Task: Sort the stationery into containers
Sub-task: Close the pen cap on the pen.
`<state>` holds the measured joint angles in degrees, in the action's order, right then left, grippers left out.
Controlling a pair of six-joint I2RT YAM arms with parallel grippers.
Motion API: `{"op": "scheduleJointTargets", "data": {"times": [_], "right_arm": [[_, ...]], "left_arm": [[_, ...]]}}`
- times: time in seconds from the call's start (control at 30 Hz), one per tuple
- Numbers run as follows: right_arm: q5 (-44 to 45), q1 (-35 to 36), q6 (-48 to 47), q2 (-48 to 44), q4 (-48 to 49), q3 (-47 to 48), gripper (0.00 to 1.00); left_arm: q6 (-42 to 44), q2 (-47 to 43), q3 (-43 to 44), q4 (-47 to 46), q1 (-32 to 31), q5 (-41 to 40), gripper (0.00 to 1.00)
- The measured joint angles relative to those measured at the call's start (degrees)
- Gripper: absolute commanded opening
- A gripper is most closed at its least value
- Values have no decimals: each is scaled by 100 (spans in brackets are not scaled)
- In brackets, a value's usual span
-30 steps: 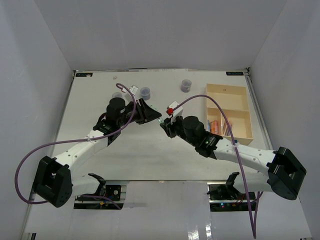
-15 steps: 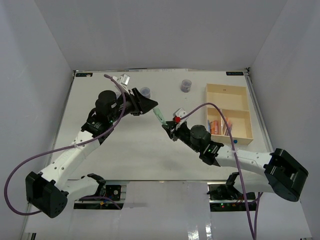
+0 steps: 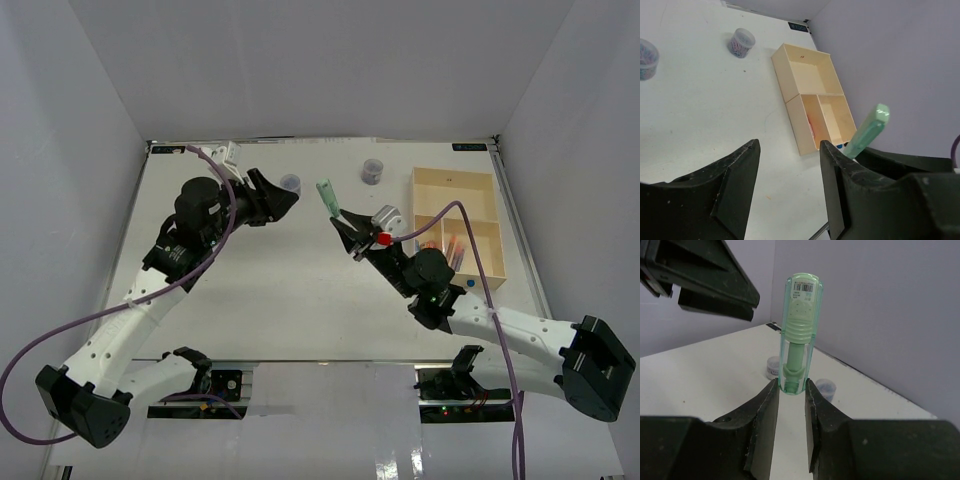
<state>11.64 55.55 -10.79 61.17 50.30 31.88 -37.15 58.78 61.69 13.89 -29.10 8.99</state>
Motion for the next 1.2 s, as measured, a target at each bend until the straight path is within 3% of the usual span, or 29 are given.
{"op": "scheduleJointTargets", "data": {"times": [0.33,0.6,0.87,1.2], "right_arm": [[-24,-122,-603,81,-140,509,8],[-553,-291,-632,-122,-715,306,8],[-938,-422,-619,-306,-1080,85,8],[-1255,-422,-619,-166,-1143,85,8]], "left_arm": [[92,221,24,203,0,61,63],[623,726,911,498,24,415,61],[1193,1049,1709,1008,382,1108,60],[1493,1729,2260,1375,387,2417,58]]}}
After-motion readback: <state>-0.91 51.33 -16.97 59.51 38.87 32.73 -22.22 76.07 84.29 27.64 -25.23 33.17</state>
